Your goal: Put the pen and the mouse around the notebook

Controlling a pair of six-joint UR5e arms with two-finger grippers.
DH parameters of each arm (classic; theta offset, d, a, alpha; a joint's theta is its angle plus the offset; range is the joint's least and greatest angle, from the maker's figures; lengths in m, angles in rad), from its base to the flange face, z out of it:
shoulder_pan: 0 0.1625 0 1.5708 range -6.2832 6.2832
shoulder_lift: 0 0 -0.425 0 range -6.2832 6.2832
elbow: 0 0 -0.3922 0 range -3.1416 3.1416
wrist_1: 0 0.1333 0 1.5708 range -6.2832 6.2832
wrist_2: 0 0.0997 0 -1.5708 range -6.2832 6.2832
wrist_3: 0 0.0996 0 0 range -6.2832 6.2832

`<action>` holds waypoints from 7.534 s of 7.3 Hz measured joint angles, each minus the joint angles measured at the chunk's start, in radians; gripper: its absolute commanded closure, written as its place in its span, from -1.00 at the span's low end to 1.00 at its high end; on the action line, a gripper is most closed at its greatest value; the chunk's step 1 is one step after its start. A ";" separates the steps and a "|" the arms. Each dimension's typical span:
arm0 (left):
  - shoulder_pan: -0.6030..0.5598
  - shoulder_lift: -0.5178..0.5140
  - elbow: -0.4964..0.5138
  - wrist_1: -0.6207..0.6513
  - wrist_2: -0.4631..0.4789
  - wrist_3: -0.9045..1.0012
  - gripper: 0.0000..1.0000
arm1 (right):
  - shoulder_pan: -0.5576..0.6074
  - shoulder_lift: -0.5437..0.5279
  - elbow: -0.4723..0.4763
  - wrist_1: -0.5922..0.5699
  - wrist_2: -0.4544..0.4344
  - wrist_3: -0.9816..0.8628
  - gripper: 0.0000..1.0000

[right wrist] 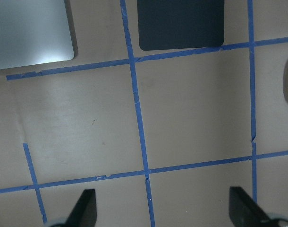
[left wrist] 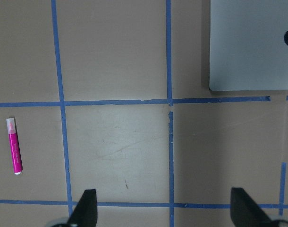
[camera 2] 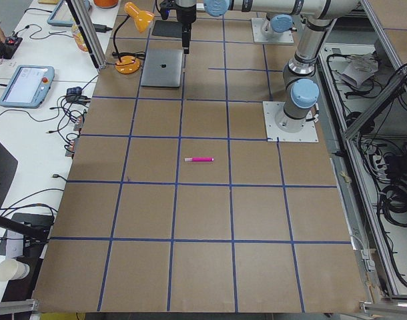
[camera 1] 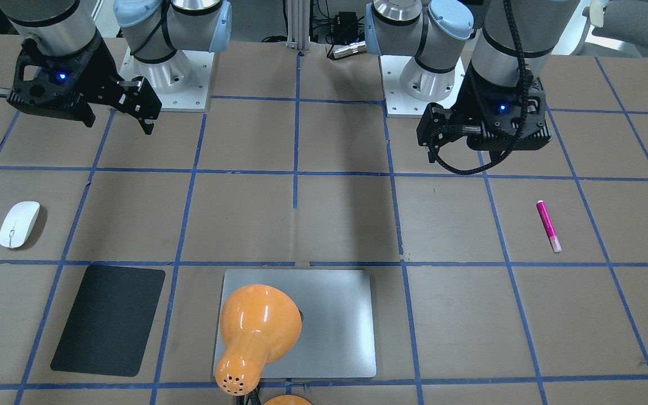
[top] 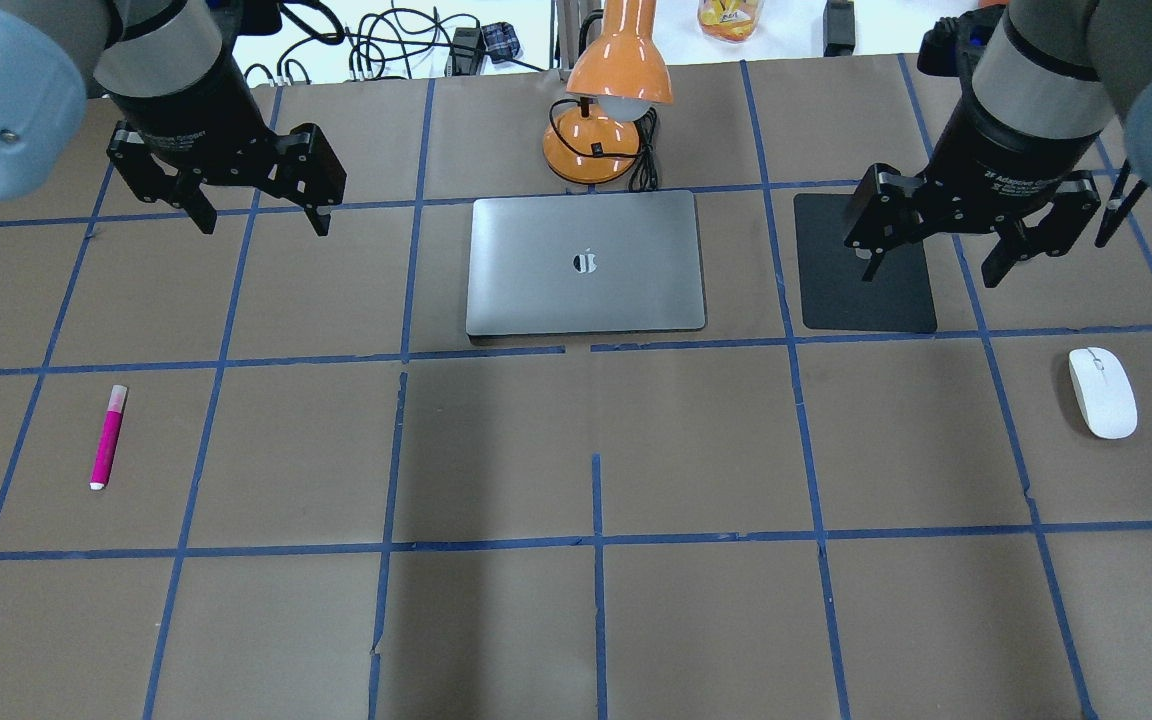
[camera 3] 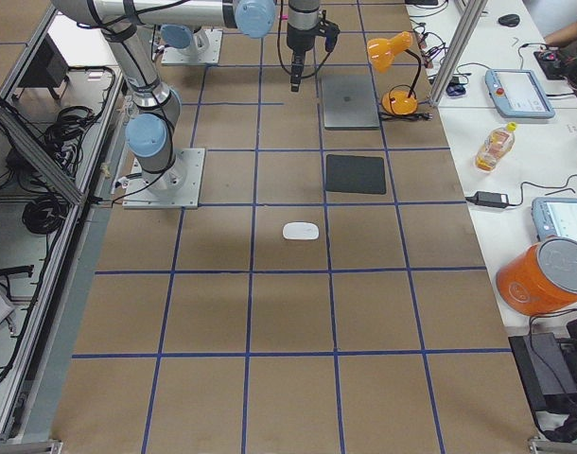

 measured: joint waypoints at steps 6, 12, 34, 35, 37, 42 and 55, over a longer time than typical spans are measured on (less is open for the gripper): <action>0.278 0.004 -0.255 0.228 0.002 0.320 -1.00 | -0.298 0.089 0.005 -0.081 -0.038 -0.182 -1.00; 0.656 -0.165 -0.576 0.775 -0.012 0.720 -0.80 | -0.489 0.397 0.006 -0.437 -0.043 -0.496 -1.00; -0.040 -0.108 -0.570 0.626 -0.011 -0.788 1.00 | -0.564 0.503 0.222 -0.623 -0.105 -0.539 0.12; -0.132 -0.120 -0.555 0.646 -0.039 -1.049 1.00 | -0.564 0.501 0.220 -0.622 -0.105 -0.536 0.17; -0.280 -0.156 -0.524 0.667 -0.102 -1.506 1.00 | -0.563 0.497 0.219 -0.619 -0.106 -0.532 0.18; -0.426 -0.260 -0.426 0.666 -0.122 -1.929 1.00 | -0.537 0.480 0.156 -0.600 -0.091 -0.485 0.14; -0.267 -0.125 -0.278 0.389 -0.076 -0.431 -1.00 | -0.123 0.677 -0.129 -0.595 0.004 0.037 -0.08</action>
